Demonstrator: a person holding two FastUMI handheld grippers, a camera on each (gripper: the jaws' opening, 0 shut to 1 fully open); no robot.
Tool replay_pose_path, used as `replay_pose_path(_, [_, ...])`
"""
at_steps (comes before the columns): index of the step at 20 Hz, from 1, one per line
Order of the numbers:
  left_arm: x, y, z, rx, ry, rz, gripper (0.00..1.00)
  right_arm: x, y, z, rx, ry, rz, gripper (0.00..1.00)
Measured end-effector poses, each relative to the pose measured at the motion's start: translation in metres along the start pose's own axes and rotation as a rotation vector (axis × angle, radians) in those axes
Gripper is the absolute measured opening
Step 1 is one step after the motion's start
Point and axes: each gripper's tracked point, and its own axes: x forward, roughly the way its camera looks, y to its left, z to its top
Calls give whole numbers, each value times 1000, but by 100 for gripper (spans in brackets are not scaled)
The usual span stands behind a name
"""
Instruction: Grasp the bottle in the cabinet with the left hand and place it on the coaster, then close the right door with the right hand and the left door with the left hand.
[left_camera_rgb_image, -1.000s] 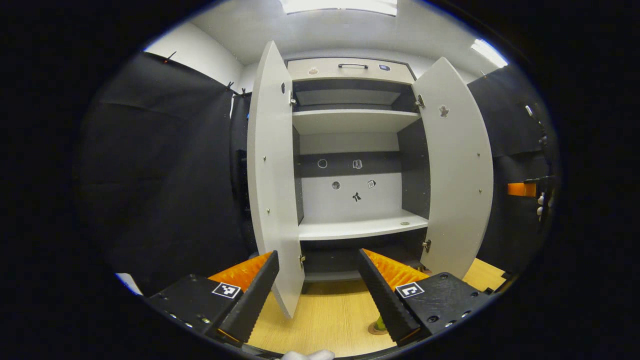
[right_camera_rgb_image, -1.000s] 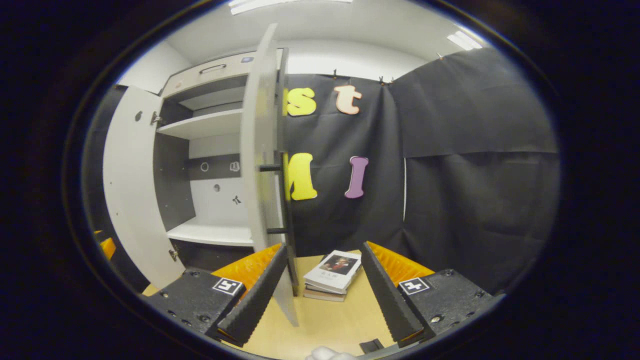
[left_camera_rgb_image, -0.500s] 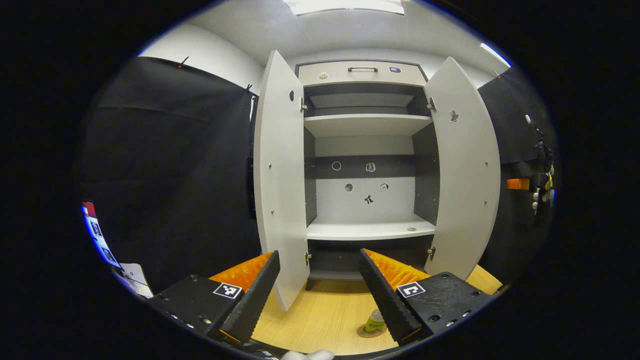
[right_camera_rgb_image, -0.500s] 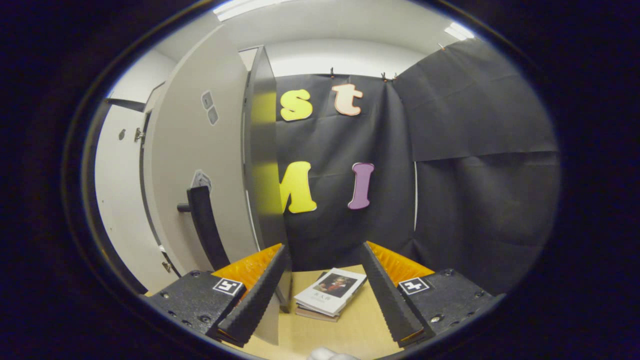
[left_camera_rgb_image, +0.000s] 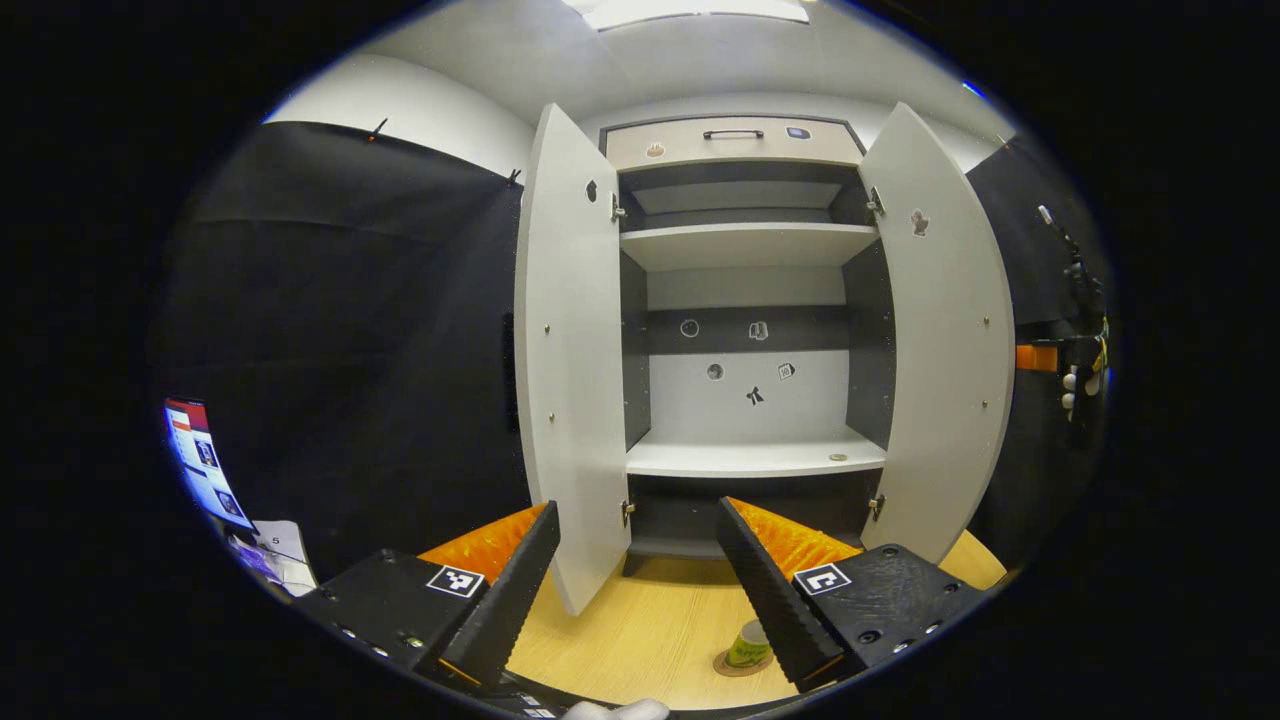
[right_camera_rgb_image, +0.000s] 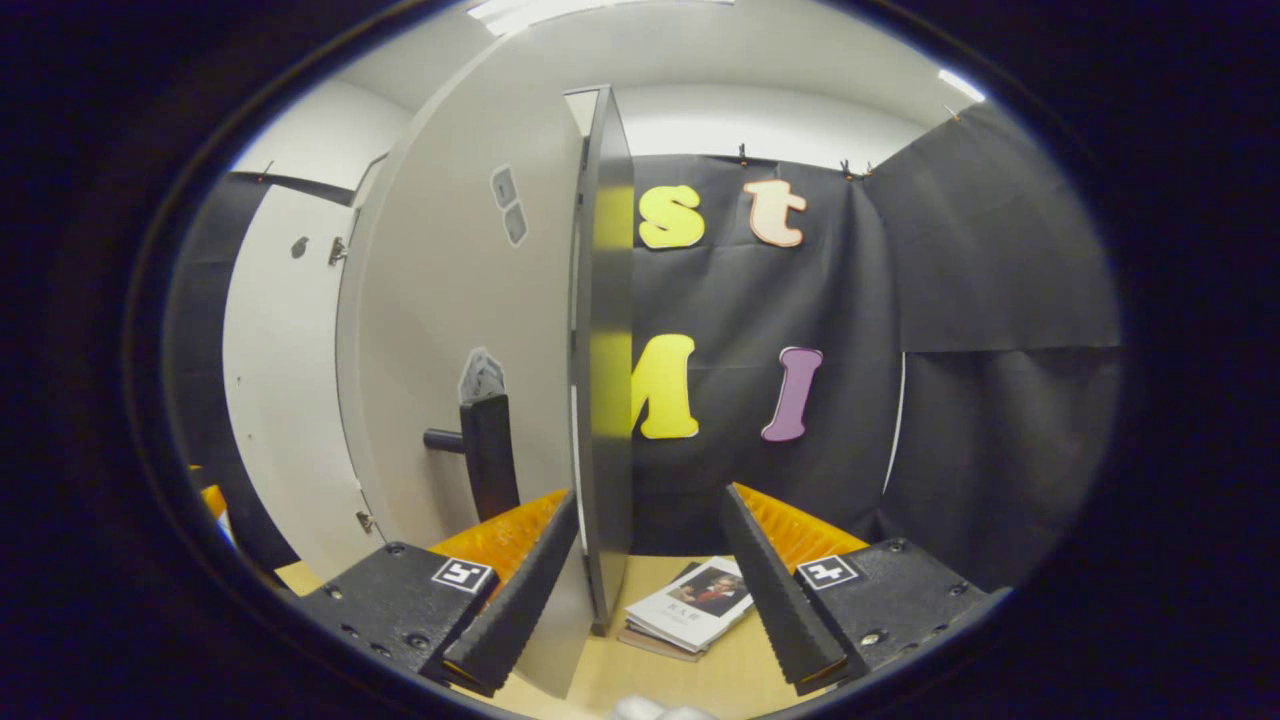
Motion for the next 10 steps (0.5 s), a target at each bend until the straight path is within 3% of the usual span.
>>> replay_pose_path(10, [13, 22, -7, 6, 14, -6, 96, 10, 86, -6, 19, 20, 65, 96])
